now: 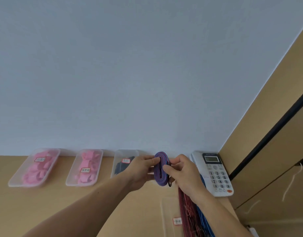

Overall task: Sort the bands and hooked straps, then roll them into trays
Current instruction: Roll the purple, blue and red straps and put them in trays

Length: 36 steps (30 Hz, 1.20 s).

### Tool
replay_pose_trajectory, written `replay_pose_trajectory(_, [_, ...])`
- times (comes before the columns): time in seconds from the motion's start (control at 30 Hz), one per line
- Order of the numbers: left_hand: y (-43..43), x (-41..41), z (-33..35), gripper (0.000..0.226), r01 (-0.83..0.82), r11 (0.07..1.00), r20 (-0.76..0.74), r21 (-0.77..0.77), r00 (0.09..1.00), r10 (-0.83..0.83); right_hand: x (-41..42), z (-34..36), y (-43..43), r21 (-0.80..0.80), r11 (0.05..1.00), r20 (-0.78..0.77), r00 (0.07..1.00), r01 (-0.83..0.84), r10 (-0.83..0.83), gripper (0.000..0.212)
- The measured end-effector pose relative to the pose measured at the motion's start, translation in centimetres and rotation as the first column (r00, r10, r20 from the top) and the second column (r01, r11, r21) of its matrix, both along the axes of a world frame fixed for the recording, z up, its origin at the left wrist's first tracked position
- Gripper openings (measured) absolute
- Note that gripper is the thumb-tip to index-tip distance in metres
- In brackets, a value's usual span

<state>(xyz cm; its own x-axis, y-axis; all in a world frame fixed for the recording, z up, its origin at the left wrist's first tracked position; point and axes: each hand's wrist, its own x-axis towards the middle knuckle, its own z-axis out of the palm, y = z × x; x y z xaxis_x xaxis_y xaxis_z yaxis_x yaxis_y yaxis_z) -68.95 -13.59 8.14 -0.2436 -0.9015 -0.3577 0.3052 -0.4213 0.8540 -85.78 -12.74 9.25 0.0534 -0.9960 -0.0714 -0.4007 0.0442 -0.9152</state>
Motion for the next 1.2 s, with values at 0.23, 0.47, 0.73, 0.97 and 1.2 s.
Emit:
replay_pose_trajectory(0.23, [-3.2,-1.4,-3.2,0.027,-0.036,0.996,0.227,0.086,0.974,0.015,-0.8,-3.7,-3.8,0.116,0.987,-0.002,0.993,0.114,-0.115,0.020])
replay_pose_trajectory(0.47, [-7.6,-3.1,-6.7,0.028,0.131,0.988,0.887,0.081,0.443,-0.131,-2.8,-7.7,-10.2,0.167,0.974,-0.133,0.982,0.155,-0.134,0.017])
replay_pose_trajectory(0.73, [-9.1,-4.0,-9.1,0.013,0.111,0.957,0.881,0.270,0.373,-0.291,-1.9,-11.1,-14.3,0.165,0.986,-0.347,0.937,0.028,0.032,0.018])
replay_pose_trajectory(0.97, [-8.4,-4.3,-10.1,0.009,-0.053,0.968,0.739,0.246,0.657,-0.151,0.2,-12.6,-15.3,0.123,0.989,-0.544,0.828,-0.077,0.132,0.015])
replay_pose_trajectory(1.2, [-8.7,-3.5,-10.6,0.011,-0.061,0.974,0.724,0.218,0.679,-0.120,2.2,-14.2,-14.9,0.066,0.972,-0.652,0.727,-0.227,0.214,0.012])
